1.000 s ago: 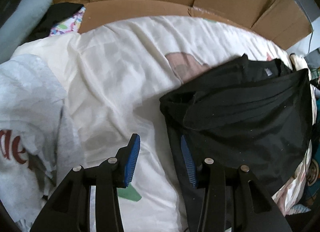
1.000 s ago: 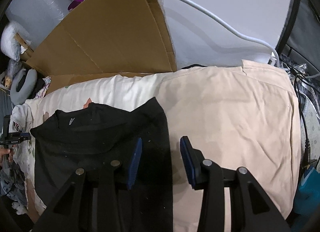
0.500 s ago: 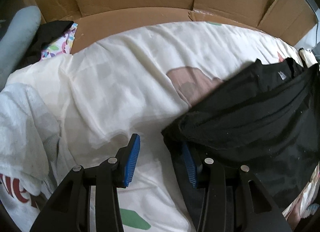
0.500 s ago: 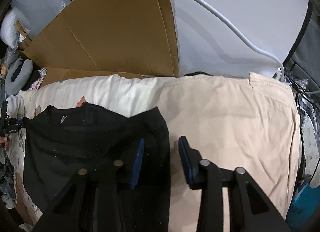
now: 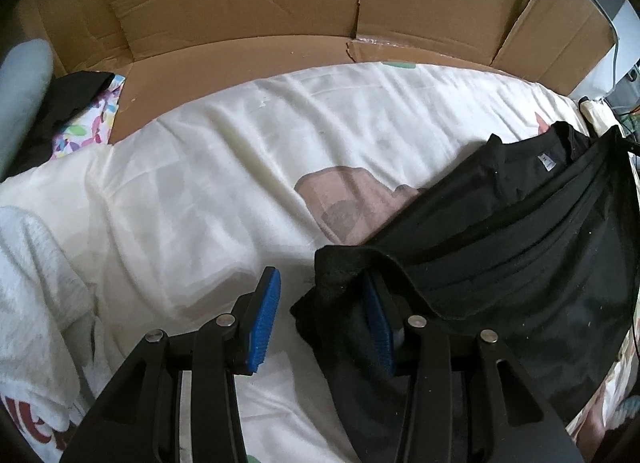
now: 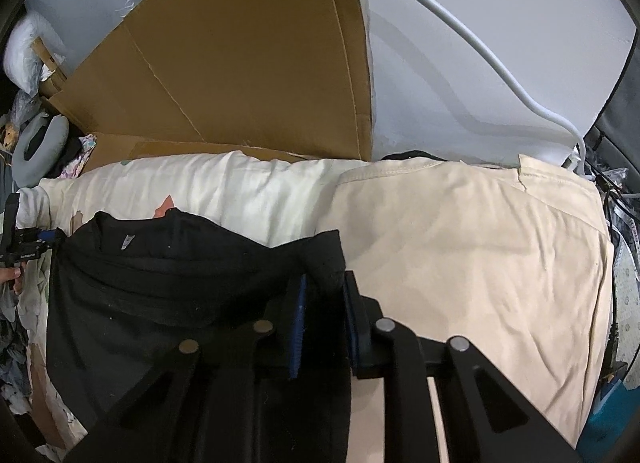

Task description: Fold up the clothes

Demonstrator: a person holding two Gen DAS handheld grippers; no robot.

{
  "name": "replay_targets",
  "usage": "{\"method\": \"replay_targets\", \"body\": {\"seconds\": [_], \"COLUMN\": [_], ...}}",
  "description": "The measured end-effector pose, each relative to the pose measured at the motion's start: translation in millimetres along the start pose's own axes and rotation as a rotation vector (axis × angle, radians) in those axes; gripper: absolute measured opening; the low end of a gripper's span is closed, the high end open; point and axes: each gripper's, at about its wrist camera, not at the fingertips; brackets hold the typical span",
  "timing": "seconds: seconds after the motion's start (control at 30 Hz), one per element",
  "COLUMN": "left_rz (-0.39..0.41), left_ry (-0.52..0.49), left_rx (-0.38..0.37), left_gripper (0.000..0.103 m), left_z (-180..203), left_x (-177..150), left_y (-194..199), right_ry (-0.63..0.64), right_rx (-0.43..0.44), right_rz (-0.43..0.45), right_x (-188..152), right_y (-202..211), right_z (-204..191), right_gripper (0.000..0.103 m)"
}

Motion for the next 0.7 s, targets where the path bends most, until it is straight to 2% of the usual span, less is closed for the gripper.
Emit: {"method": "replay_targets", "body": {"seconds": [0.03, 0.1, 0.13, 0.17, 0.27, 0.6, 0.7], "left_rz": [0.003, 0.01, 0.013, 0.016, 0.03, 0.141, 0.149], "left_ry": [-0.003, -0.008, -0.01, -0.013, -0.014, 0.08, 0.105], "left_rx": [0.004, 0.011, 0.015, 0.018, 0.03, 0.038, 0.039], "left_gripper": [0.02, 0.015, 0.008, 0.006, 0.005, 0.004, 0.004], "left_z": [1, 3, 4, 5, 6, -9, -14], "left_x": [0, -1, -1, -1, -3, -31, -37], "left_y": [1, 2, 3, 4, 8, 51, 54], "right_ry": [0.002, 0.006, 0.008, 0.01, 0.0, -0.048, -0.065], "right_rx": [0.0, 0.001, -0.002, -0.004, -0.005, -0.007, -0.01], "right_rz": [0.005, 0.015, 0.02, 0.026, 0.049, 0.121, 0.131], "right_x": [0, 0, 0, -1, -2, -12, -14], "right_y": [1, 3, 5, 6, 13, 40, 43], "right_z": [0, 0, -1, -1, 1, 11, 16], "right_gripper": [0.008, 0.005, 0.004, 0.004, 0.003, 0.003, 0.003]}}
Point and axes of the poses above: each gripper's, at about its wrist camera, not at the fingertips, and y roughly against the way its jaws point, z to its right, x to its top, and after that the axes turned 7 degrees about -z, right-handed
